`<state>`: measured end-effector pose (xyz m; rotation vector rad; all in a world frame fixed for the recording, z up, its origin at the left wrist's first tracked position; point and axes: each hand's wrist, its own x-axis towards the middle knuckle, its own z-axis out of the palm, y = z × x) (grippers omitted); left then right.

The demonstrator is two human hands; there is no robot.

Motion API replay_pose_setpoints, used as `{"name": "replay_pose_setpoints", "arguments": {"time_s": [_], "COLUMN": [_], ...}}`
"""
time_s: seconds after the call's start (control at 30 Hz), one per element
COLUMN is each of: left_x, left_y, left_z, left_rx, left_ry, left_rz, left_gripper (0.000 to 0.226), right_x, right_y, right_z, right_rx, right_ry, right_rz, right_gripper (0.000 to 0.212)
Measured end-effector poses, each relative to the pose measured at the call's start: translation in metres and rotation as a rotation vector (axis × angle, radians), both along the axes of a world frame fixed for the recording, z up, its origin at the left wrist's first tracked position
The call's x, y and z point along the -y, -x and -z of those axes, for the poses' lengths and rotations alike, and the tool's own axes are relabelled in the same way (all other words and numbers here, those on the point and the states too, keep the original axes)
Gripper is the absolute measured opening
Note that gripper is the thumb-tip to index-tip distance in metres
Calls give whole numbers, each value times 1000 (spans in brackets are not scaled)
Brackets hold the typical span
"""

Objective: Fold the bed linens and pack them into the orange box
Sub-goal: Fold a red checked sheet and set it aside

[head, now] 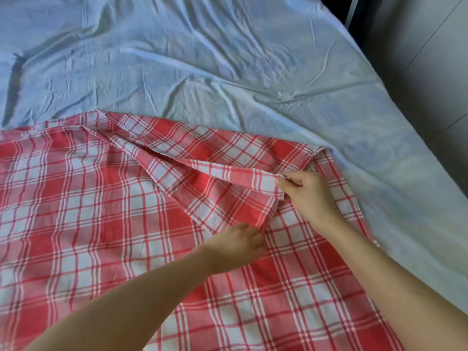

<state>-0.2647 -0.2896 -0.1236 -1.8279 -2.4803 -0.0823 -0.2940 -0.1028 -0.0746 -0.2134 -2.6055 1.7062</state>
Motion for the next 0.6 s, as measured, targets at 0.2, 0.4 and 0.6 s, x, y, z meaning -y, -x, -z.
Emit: {"name": "replay_pose_setpoints", "arguments": {"time_s": [0.2,0.4,0.6], "left_x": [15,36,29], "left_y": [6,6,29], "left_z": [-56,-113,-156], "left_rx": [302,371,225], "left_ry": [-241,-276,-446], "left_rz": [-284,-491,-544], "left_gripper": [19,13,9], "right_x": [5,39,53], "right_y": [-4,-22,-14], "right_z": [-30,-76,-87], "right_rx": [-58,-284,-327], "right_ry": [13,-52,-70], "right_rz": [-23,-96,-193], "right_gripper": [12,9,21]}}
